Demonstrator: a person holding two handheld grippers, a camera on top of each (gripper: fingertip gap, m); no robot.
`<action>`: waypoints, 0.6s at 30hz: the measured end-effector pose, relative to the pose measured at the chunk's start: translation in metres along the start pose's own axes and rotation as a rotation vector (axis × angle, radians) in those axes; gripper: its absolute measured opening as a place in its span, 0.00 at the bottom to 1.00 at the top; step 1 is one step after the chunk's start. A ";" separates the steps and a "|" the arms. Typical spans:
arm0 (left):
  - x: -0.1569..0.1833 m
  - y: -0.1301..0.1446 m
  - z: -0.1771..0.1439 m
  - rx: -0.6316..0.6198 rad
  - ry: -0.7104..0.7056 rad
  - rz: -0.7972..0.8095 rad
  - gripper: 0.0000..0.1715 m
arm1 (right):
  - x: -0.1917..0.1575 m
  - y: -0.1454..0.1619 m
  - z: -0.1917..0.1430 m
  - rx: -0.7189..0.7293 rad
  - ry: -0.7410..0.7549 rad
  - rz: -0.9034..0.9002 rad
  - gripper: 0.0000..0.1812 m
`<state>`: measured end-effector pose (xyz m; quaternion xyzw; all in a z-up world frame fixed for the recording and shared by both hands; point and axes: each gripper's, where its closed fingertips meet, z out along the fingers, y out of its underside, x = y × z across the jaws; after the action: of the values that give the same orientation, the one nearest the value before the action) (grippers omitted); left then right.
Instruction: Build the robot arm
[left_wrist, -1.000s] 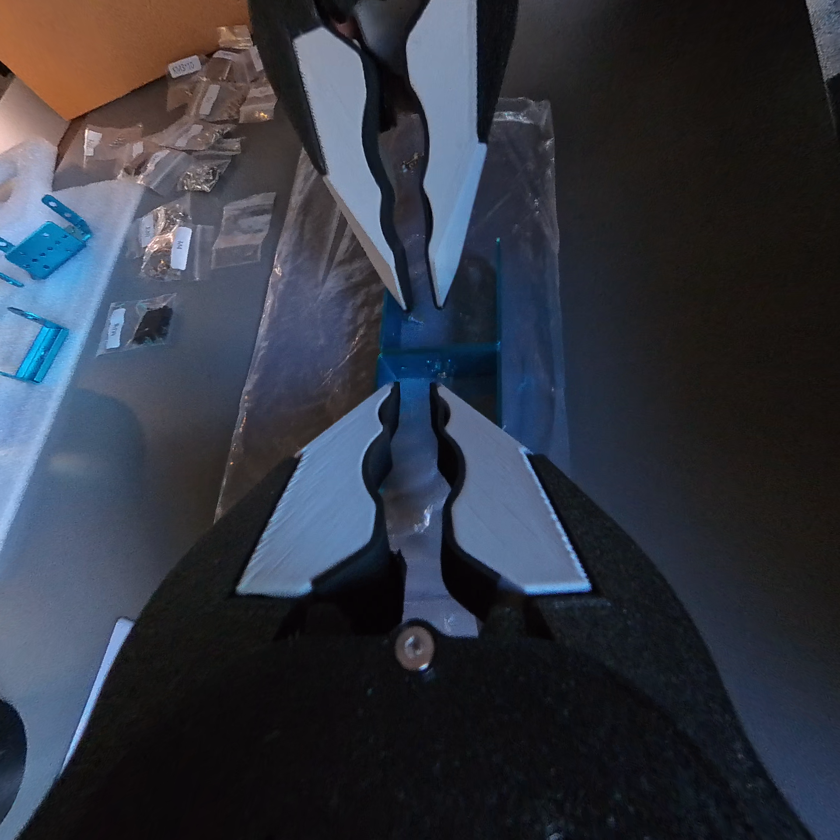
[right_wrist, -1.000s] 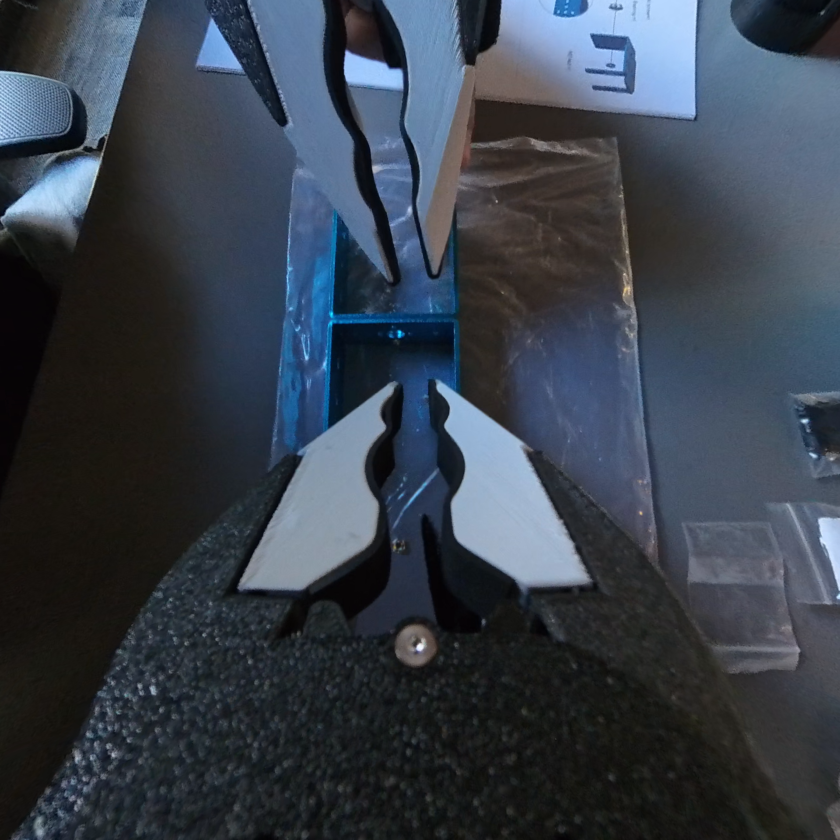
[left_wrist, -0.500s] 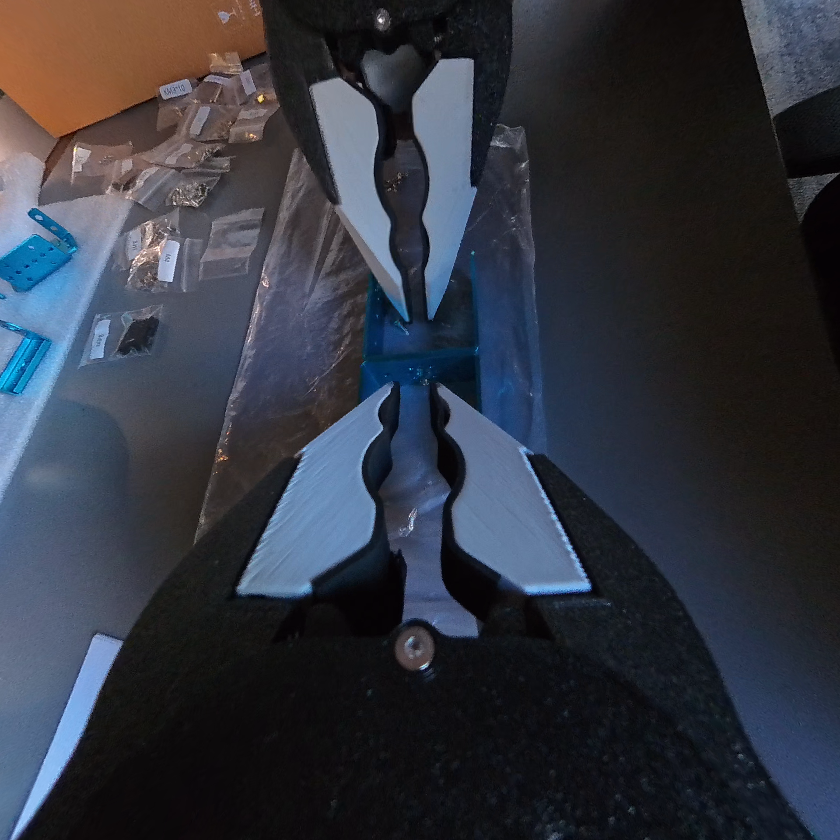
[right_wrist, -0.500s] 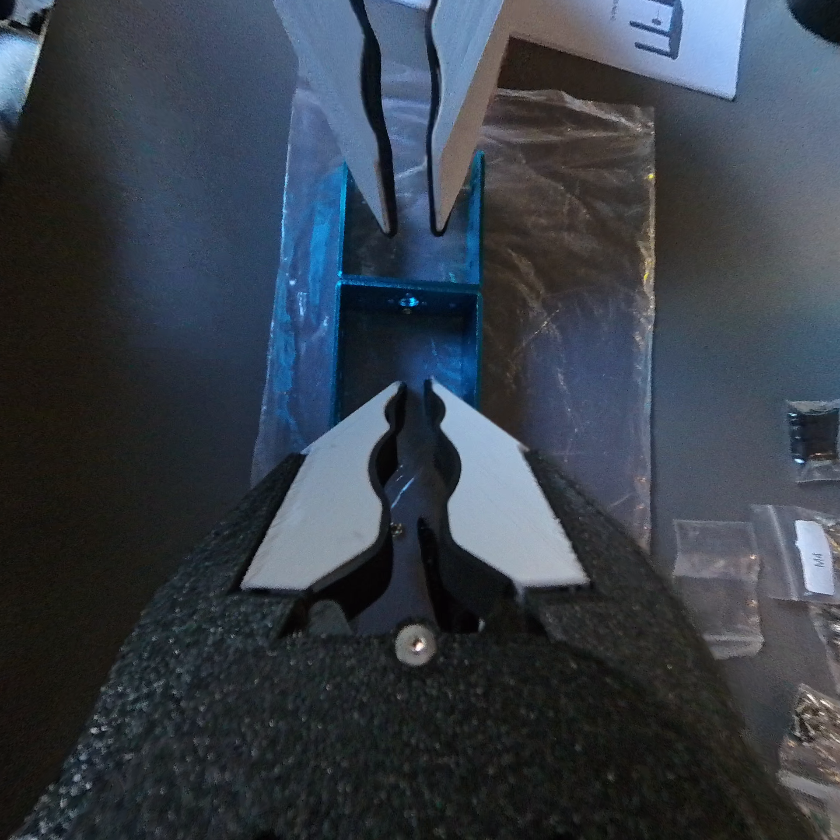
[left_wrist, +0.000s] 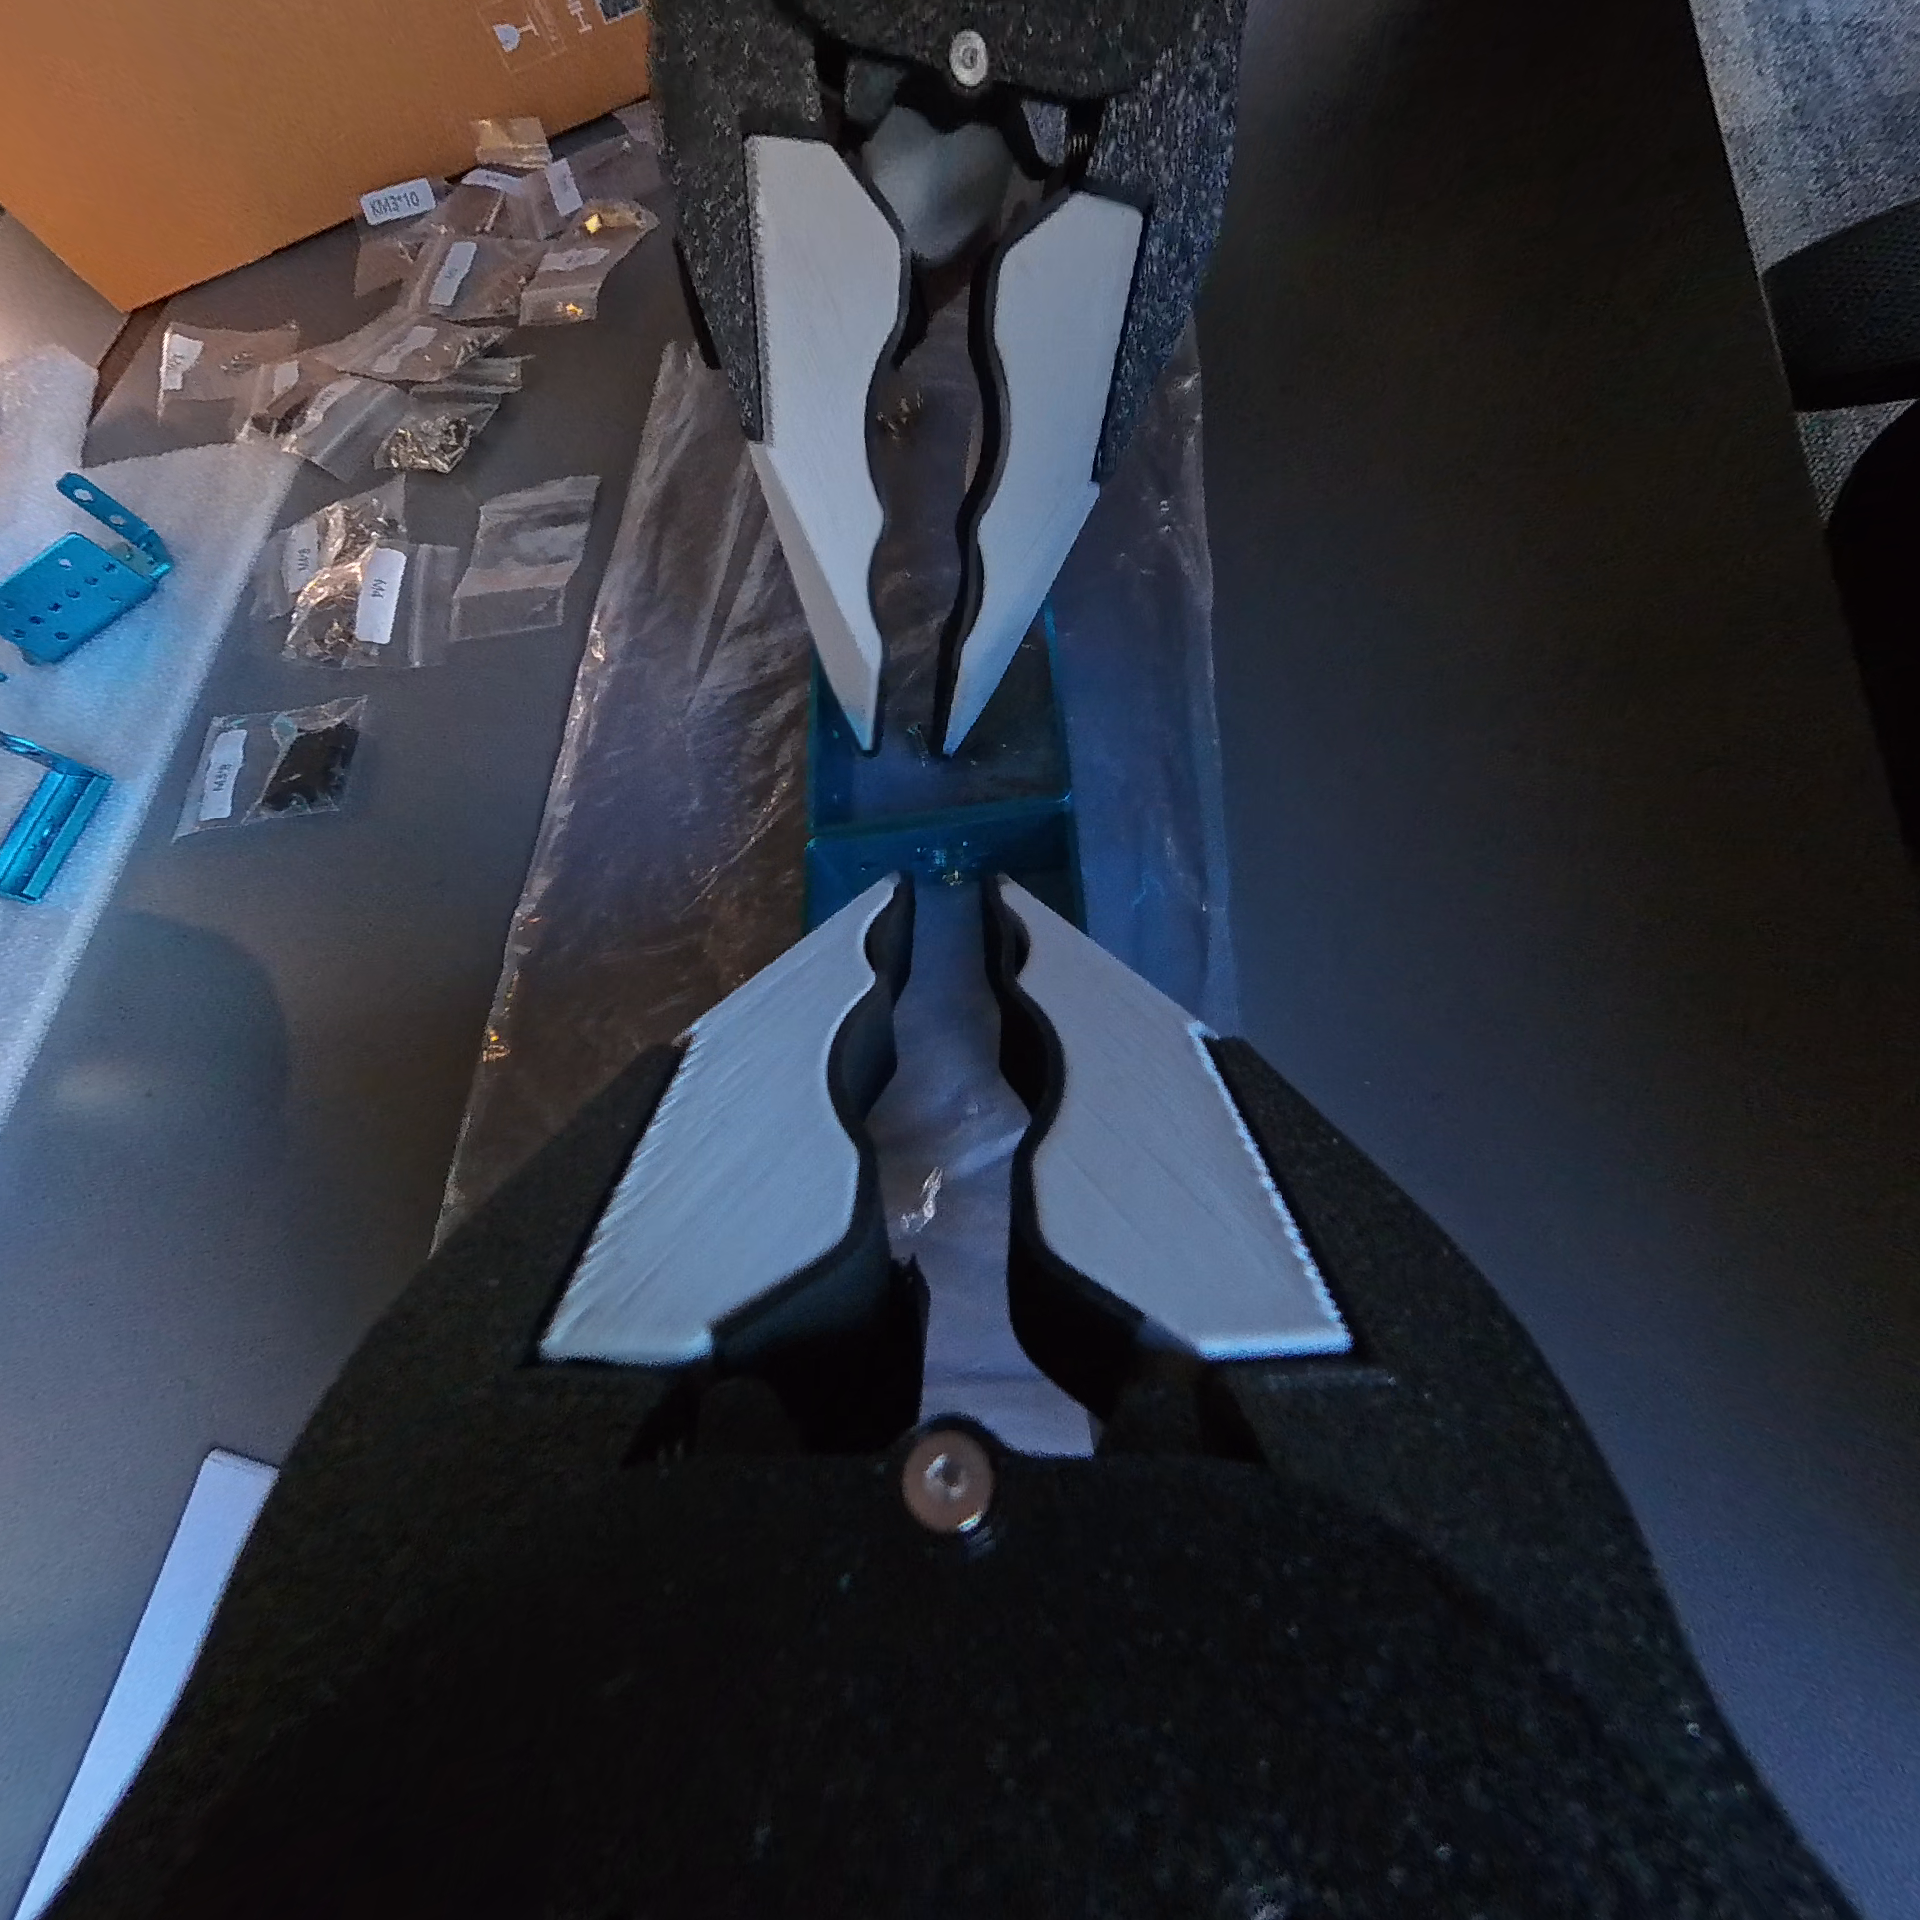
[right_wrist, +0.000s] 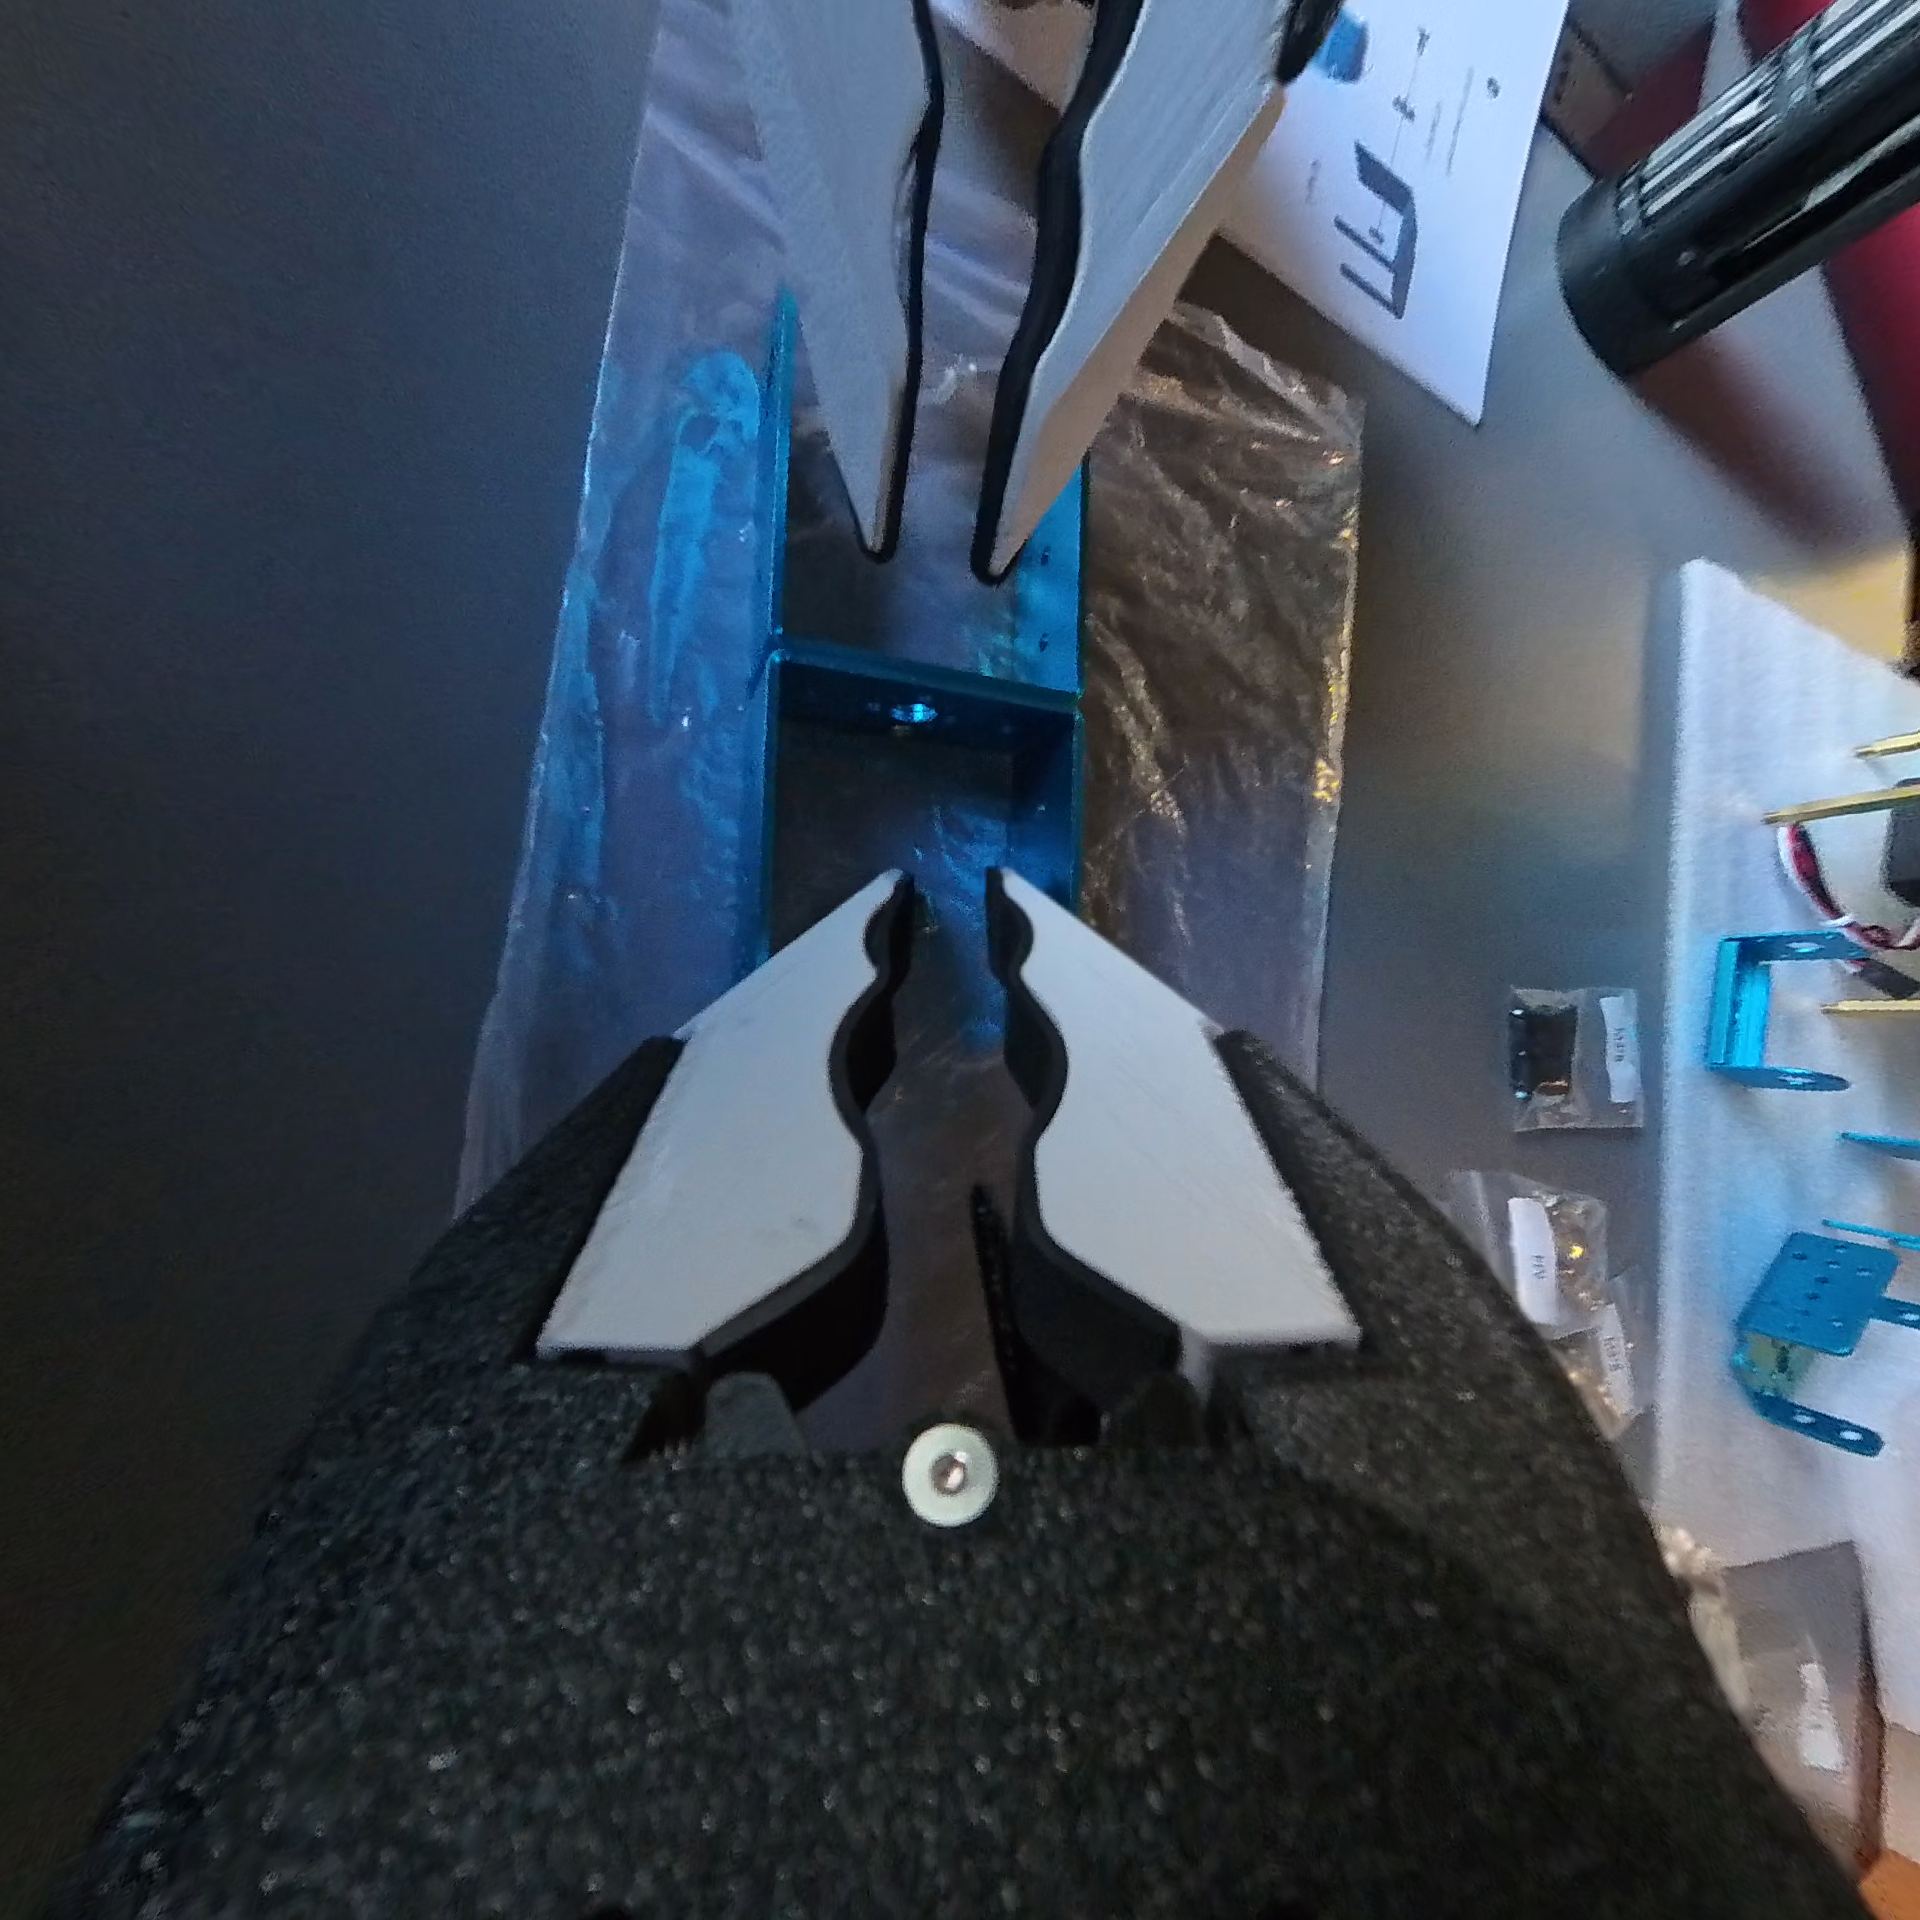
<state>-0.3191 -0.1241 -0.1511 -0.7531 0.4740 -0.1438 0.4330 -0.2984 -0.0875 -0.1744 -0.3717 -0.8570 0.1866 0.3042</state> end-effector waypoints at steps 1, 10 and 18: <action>0.000 0.000 0.000 0.000 -0.001 0.002 0.07 | -0.001 0.001 -0.001 -0.010 -0.018 0.020 0.07; 0.001 0.002 0.001 -0.009 0.003 0.002 0.07 | -0.007 0.009 -0.006 0.018 -0.189 0.207 0.05; 0.001 0.002 0.001 -0.010 0.005 0.003 0.07 | -0.011 0.013 -0.011 0.036 -0.227 0.201 0.05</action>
<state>-0.3192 -0.1251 -0.1538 -0.7543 0.4769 -0.1427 0.4281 -0.2788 -0.0862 -0.1775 -0.4268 -0.8409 0.2720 0.1918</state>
